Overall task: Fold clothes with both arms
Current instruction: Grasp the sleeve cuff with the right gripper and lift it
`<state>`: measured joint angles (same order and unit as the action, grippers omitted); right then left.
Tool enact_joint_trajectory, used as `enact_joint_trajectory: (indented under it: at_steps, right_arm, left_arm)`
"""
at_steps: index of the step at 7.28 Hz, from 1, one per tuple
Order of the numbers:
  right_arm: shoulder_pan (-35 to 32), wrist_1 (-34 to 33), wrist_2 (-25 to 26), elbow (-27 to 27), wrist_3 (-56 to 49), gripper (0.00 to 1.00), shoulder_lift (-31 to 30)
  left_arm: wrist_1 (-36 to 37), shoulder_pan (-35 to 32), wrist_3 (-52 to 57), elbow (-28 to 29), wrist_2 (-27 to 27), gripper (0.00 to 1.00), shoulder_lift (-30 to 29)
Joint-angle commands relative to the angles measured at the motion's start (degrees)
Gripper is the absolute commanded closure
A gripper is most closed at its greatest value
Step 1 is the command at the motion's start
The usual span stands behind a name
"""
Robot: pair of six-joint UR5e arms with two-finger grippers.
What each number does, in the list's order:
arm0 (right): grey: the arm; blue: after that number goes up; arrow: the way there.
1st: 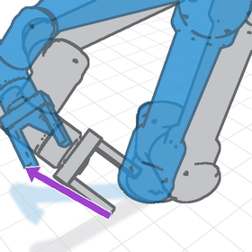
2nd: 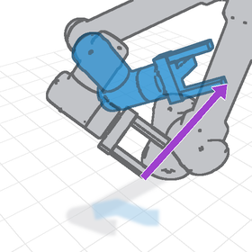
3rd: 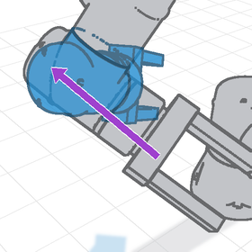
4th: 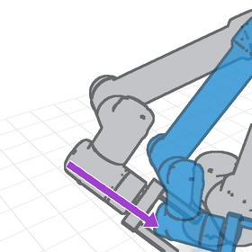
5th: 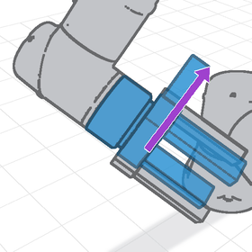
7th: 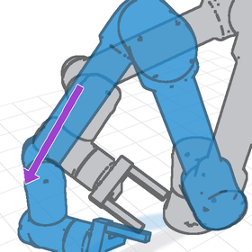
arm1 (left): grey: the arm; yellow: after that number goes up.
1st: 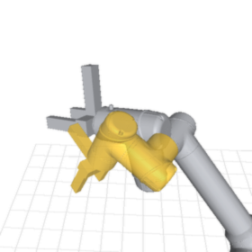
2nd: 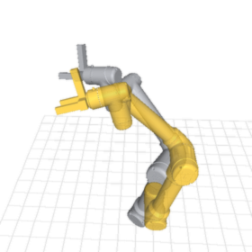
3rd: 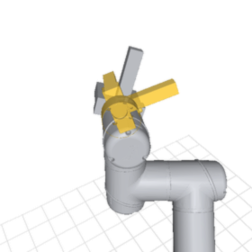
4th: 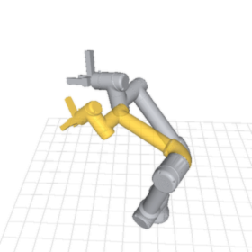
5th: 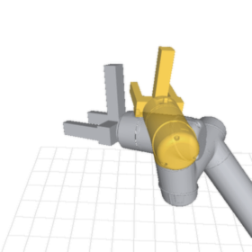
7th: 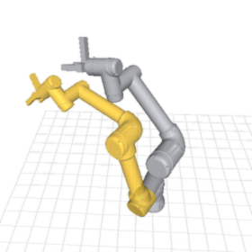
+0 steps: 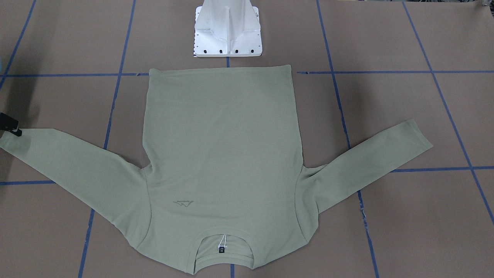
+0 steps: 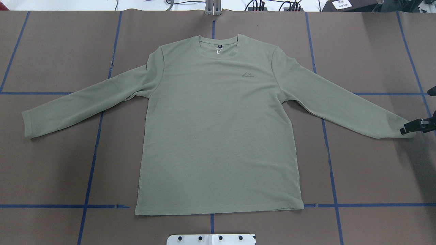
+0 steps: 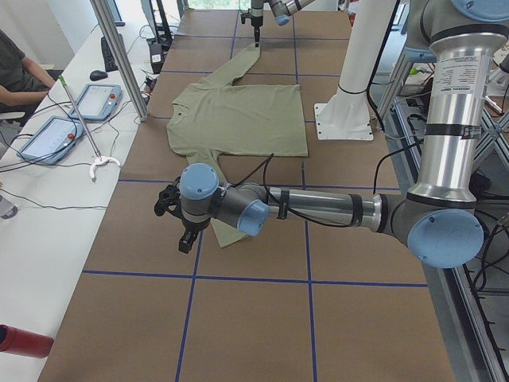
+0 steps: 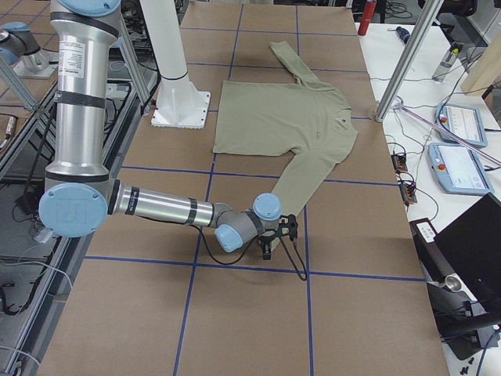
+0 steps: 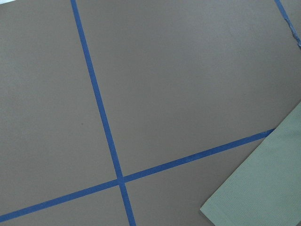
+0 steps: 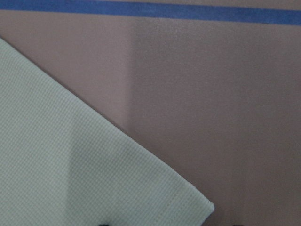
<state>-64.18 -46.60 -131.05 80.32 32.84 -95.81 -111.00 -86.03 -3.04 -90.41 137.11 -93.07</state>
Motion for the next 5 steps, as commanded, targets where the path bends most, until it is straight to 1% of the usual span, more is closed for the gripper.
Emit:
enact_joint_trajectory:
  at_steps: [1, 2, 3, 5]
  right_arm:
    - [0.02, 0.01, 0.00, 0.10, 0.21, 0.50, 0.01]
    - [-0.06, 0.02, 0.00, 0.19, 0.21, 0.67, 0.01]
    - [0.02, 0.02, 0.00, 0.45, 0.21, 0.73, -0.07]
    - [-0.06, -0.07, -1.31, 1.41, 0.12, 0.76, -0.08]
  left_arm:
    - [0.00, -0.01, 0.06, -0.03, 0.00, 0.00, 0.00]
    - [0.00, 0.07, 0.06, -0.03, 0.00, 0.00, 0.00]
    - [0.00, -0.01, -0.03, -0.03, 0.00, 0.00, 0.08]
    - [0.00, -0.01, -0.03, 0.06, 0.00, 0.00, 0.00]
